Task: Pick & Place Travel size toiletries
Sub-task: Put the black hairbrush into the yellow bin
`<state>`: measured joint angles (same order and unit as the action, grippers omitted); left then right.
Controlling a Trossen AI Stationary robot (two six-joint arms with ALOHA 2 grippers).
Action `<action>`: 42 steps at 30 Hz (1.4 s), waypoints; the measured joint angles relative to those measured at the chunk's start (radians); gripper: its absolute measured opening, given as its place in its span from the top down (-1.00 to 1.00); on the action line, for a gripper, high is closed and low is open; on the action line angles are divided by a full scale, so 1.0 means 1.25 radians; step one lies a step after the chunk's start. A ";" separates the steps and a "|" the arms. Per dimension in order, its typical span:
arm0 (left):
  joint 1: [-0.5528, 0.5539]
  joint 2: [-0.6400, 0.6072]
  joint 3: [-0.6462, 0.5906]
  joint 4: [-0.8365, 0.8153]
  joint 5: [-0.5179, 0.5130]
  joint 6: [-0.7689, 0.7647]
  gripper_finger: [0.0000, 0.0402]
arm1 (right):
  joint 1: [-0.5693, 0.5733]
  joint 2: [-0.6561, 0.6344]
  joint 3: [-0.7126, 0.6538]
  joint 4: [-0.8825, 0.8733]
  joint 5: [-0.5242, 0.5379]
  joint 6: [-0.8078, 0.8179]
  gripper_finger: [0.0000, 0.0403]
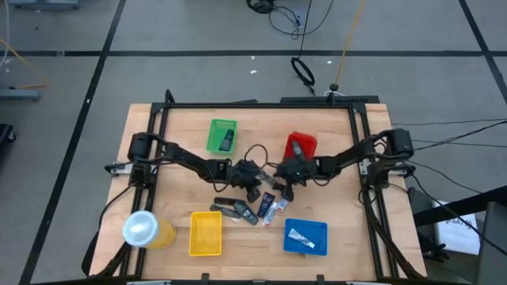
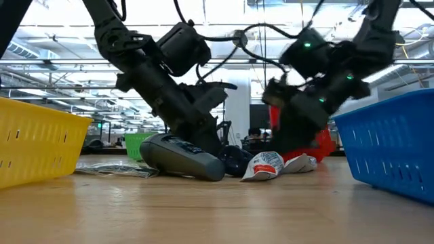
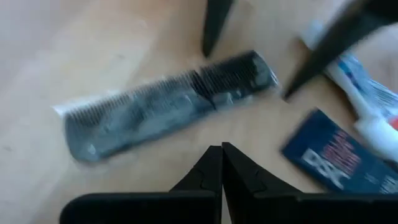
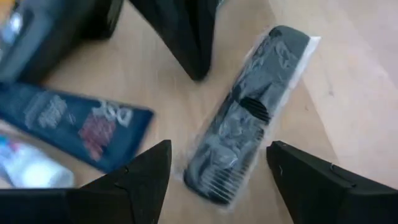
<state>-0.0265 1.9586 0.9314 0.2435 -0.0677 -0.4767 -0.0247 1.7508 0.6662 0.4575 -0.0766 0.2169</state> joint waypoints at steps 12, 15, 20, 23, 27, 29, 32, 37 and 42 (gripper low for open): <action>0.009 0.031 -0.001 0.043 -0.055 0.011 0.98 | -0.035 0.030 0.041 -0.062 -0.104 0.088 -0.27; 0.000 0.039 -0.001 0.061 -0.062 0.018 0.99 | -0.042 0.030 0.041 -0.061 -0.109 0.114 -0.26; -0.019 0.063 -0.002 0.081 -0.071 0.000 0.98 | -0.049 0.031 0.040 -0.057 -0.142 0.151 -0.26; -0.034 0.078 -0.001 0.101 -0.069 -0.015 0.99 | -0.058 0.031 0.040 -0.057 -0.164 0.183 -0.26; -0.048 0.080 0.001 0.109 -0.080 -0.024 0.97 | -0.069 0.009 0.039 -0.086 -0.195 0.195 -0.26; -0.055 0.080 0.000 0.120 -0.098 -0.024 0.98 | -0.068 -0.022 0.036 -0.119 -0.203 0.193 -0.26; -0.063 0.082 -0.002 0.147 -0.100 -0.024 0.99 | -0.065 -0.086 0.035 -0.198 -0.211 0.185 -0.26; -0.068 0.083 -0.002 0.164 -0.099 -0.024 0.96 | -0.061 -0.211 0.037 -0.335 -0.132 0.124 -0.22; -0.069 0.083 -0.002 0.164 -0.093 -0.024 0.99 | -0.030 -0.323 0.037 -0.478 -0.121 0.052 -0.15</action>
<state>-0.1122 2.0621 0.9283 0.4484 -0.1841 -0.5064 -0.0621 1.3476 0.7124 -0.1398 -0.2279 0.2815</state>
